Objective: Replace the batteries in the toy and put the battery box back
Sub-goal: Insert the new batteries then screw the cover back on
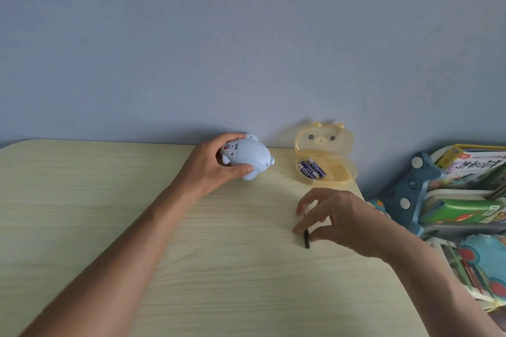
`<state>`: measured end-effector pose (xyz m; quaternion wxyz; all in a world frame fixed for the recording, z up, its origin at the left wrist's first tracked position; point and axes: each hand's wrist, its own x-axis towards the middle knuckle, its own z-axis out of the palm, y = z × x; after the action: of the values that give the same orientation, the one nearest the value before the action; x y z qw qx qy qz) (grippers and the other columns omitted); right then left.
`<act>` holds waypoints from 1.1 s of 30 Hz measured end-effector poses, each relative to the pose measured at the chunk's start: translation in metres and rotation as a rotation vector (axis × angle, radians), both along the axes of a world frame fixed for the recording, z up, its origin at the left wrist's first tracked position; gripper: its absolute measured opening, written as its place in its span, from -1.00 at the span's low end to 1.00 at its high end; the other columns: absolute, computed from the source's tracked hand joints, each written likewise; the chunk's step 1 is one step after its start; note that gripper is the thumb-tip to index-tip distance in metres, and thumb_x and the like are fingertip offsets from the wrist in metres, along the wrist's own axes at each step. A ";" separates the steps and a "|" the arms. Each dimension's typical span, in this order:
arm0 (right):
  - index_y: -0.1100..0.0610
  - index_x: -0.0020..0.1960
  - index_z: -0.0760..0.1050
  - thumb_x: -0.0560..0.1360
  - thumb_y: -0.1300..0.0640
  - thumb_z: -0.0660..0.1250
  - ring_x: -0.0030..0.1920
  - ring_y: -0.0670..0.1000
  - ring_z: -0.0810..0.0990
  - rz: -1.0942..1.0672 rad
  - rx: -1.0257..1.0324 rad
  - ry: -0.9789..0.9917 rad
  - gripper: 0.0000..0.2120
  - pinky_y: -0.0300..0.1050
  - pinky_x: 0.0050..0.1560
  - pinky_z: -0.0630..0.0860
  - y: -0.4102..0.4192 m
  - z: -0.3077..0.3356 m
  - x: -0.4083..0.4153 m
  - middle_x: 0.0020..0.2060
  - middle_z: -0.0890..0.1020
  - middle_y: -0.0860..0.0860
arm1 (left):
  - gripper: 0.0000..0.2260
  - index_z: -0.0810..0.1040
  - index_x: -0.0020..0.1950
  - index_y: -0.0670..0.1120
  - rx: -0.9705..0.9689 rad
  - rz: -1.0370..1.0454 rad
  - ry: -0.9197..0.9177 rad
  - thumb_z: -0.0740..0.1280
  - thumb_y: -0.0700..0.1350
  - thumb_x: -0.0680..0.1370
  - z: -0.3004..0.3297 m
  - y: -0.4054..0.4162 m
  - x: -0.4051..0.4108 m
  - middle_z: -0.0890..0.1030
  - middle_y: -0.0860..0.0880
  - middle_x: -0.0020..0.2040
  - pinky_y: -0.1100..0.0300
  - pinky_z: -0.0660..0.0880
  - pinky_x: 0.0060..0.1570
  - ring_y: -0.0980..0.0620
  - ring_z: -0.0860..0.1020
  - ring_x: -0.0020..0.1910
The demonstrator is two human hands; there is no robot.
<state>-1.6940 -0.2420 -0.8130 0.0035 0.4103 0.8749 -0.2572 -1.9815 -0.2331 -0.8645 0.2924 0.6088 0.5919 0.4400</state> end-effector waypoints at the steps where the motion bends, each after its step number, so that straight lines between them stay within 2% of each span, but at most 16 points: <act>1: -0.23 -0.04 0.70 0.38 0.08 0.57 -0.06 -0.16 0.50 0.002 0.003 0.007 -0.75 -0.38 -0.13 0.45 -0.001 0.000 -0.001 0.05 0.54 -0.30 | -0.48 0.57 0.27 0.30 -0.002 -0.001 -0.005 0.63 0.03 0.37 0.000 0.000 0.000 0.67 0.17 0.09 0.29 0.52 -0.07 0.02 0.60 -0.02; 3: -0.20 -0.09 0.71 0.36 0.03 0.58 -0.09 -0.15 0.52 0.009 0.010 0.026 -0.82 -0.42 -0.17 0.43 -0.002 -0.003 -0.003 0.03 0.55 -0.28 | -0.49 0.56 0.26 0.32 -0.003 -0.004 -0.006 0.61 0.06 0.36 0.000 0.000 0.000 0.67 0.18 0.09 0.22 0.52 -0.03 -0.03 0.60 0.00; 6: -0.09 -0.17 0.70 0.37 0.06 0.58 -0.12 -0.17 0.52 0.015 0.006 0.063 -0.91 -0.43 -0.18 0.42 -0.002 -0.006 -0.006 -0.02 0.57 -0.24 | -0.48 0.58 0.28 0.27 -0.004 0.003 -0.004 0.60 0.07 0.35 0.000 0.001 0.000 0.67 0.18 0.09 0.23 0.53 -0.03 -0.02 0.60 0.00; 10: -0.07 -0.15 0.66 0.44 0.11 0.52 -0.19 -0.19 0.53 -0.054 0.026 0.166 -0.91 -0.38 -0.20 0.44 -0.001 0.000 -0.015 -0.20 0.61 -0.28 | -0.46 0.58 0.30 0.25 -0.019 0.005 -0.023 0.60 0.09 0.34 0.000 0.000 0.001 0.67 0.15 0.11 0.07 0.57 0.06 -0.03 0.62 0.02; 12: -0.02 -0.13 0.65 0.46 0.18 0.49 -0.28 -0.17 0.54 -0.167 0.011 0.365 -0.90 -0.36 -0.23 0.46 0.003 0.007 -0.025 -0.25 0.65 -0.24 | -0.48 0.59 0.29 0.25 -0.026 0.008 -0.029 0.63 0.03 0.37 0.001 0.000 0.002 0.68 0.14 0.10 0.08 0.58 0.03 -0.02 0.62 0.00; 15: 0.13 -0.04 0.60 0.53 0.32 0.37 -0.37 -0.05 0.54 -0.299 -0.080 0.746 -0.88 -0.23 -0.30 0.53 0.012 0.017 -0.051 -0.25 0.71 0.03 | -0.51 0.62 0.26 0.22 -0.020 0.007 -0.051 0.64 -0.07 0.40 0.002 0.000 0.001 0.70 0.20 0.06 0.32 0.57 -0.12 0.16 0.65 -0.08; 18: 0.22 0.03 0.57 0.57 0.33 0.30 -0.36 0.02 0.58 -0.368 -0.127 0.956 -0.89 -0.18 -0.29 0.58 0.025 0.023 -0.080 -0.25 0.71 0.13 | -0.50 0.63 0.26 0.20 -0.026 0.004 -0.070 0.64 -0.08 0.38 0.002 0.000 0.002 0.69 0.26 0.04 0.43 0.52 -0.12 0.28 0.65 -0.09; 22: 0.23 -0.05 0.60 0.55 0.26 0.38 -0.37 0.03 0.59 -0.372 -0.119 1.023 -0.96 -0.14 -0.29 0.58 0.039 0.024 -0.114 -0.28 0.70 0.18 | -0.48 0.60 0.27 0.22 -0.019 0.014 -0.054 0.60 0.04 0.33 0.000 0.003 0.001 0.71 0.19 0.03 0.29 0.60 -0.08 0.20 0.68 -0.05; 25: 0.24 -0.05 0.63 0.54 0.28 0.38 -0.37 0.04 0.58 -0.410 -0.106 1.067 -0.94 -0.14 -0.27 0.60 0.047 0.022 -0.132 -0.28 0.71 0.19 | -0.47 0.59 0.28 0.18 -0.017 0.008 -0.040 0.56 0.10 0.32 -0.002 0.004 0.000 0.71 0.17 -0.01 0.37 0.53 -0.18 0.21 0.66 -0.14; 28: 0.18 0.00 0.66 0.56 0.25 0.36 -0.36 0.04 0.58 -0.425 -0.073 1.069 -0.90 -0.03 -0.20 0.63 0.054 0.017 -0.143 -0.28 0.72 0.14 | -0.48 0.58 0.31 0.18 -0.020 0.018 -0.023 0.58 0.06 0.36 -0.002 0.004 -0.001 0.71 0.17 -0.04 0.39 0.50 -0.22 0.22 0.63 -0.20; 33: 0.18 0.01 0.66 0.57 0.24 0.35 -0.36 0.03 0.59 -0.447 -0.049 1.089 -0.89 0.05 -0.16 0.62 0.058 0.011 -0.150 -0.28 0.71 0.12 | -0.47 0.58 0.32 0.20 -0.034 0.027 -0.022 0.59 0.04 0.37 -0.004 0.006 -0.001 0.72 0.14 -0.01 0.23 0.60 -0.10 0.14 0.68 -0.09</act>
<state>-1.8437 -0.1837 -0.8021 -0.4912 0.3935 0.6366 -0.4456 -1.9821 -0.2273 -0.8688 0.3030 0.5908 0.6044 0.4404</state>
